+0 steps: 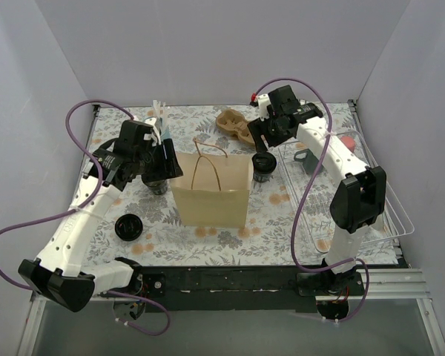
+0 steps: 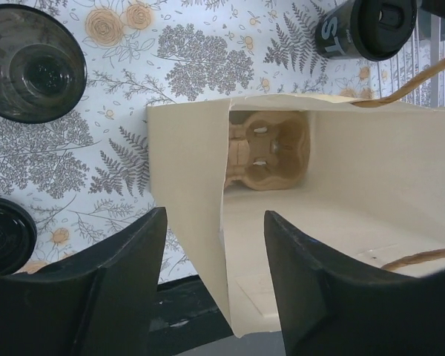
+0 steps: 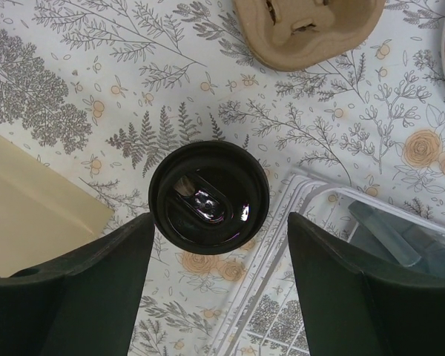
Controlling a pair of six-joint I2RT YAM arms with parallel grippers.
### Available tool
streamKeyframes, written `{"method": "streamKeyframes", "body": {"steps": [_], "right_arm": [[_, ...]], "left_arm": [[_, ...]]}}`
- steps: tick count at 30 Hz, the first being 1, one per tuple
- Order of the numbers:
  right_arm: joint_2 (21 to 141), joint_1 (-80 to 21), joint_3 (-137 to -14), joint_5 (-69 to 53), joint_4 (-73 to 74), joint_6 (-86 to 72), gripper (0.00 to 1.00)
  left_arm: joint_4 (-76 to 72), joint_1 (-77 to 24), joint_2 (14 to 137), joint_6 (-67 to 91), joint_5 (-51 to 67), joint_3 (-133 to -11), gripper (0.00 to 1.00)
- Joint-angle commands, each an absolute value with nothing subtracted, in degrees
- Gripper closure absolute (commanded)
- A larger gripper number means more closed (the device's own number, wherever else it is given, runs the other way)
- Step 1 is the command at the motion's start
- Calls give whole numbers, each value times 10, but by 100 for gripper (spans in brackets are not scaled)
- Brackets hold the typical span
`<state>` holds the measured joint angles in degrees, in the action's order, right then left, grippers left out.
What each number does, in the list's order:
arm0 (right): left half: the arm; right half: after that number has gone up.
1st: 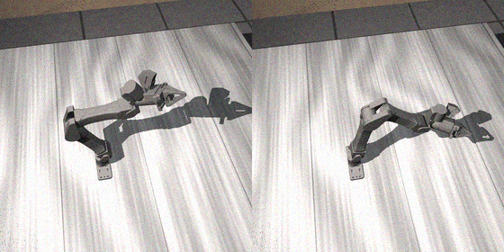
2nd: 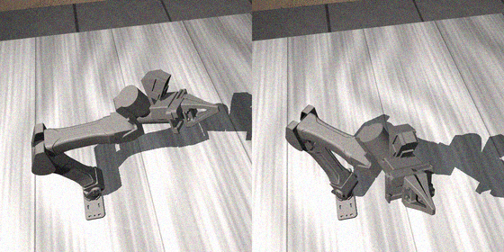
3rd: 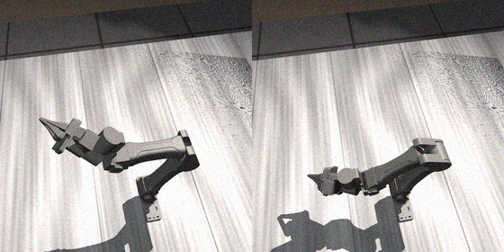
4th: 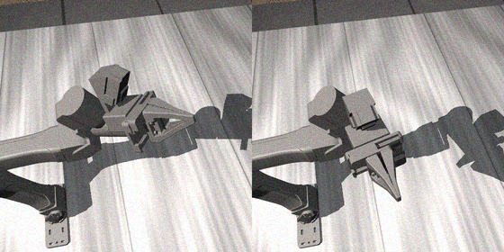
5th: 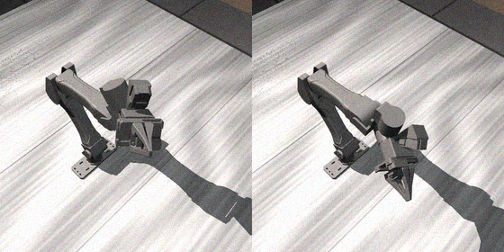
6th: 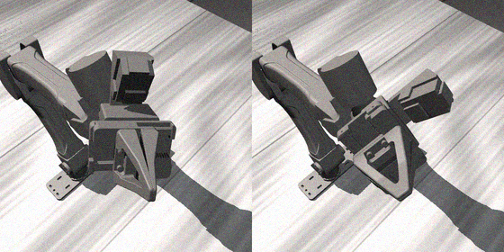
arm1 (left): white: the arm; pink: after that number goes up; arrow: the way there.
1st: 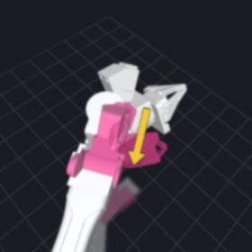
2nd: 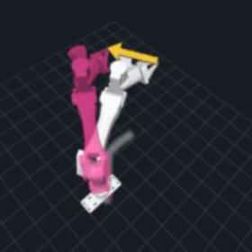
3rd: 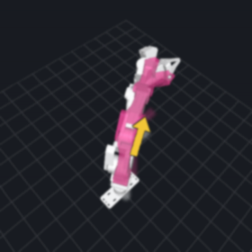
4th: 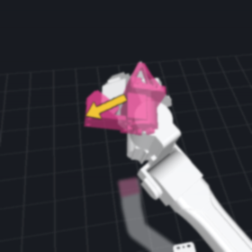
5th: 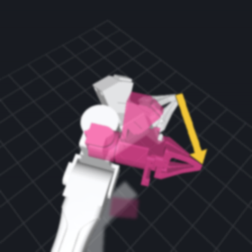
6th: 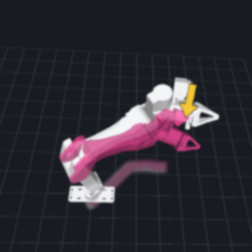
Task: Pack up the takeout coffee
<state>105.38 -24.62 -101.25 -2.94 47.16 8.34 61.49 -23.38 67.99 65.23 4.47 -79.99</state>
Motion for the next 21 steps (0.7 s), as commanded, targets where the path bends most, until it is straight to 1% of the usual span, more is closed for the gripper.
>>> {"method": "streamKeyframes", "body": {"steps": [1,5,11,13,17,21], "right_arm": [[1059,-247,-1001,-54,475,96,21],[1068,-247,-998,-55,476,97,23],[1076,-257,-972,-49,471,100,24],[1080,-259,-970,-50,466,102,24],[1085,-260,-970,-47,465,104,20],[1086,-261,-963,-53,460,104,20]], "left_arm": [[654,-235,671,657,28,-828,44],[666,-235,661,662,34,-827,44],[679,-235,652,657,25,-838,41],[680,-235,650,656,22,-835,41],[686,-235,648,657,22,-836,41],[690,-235,648,656,20,-839,40]]}}
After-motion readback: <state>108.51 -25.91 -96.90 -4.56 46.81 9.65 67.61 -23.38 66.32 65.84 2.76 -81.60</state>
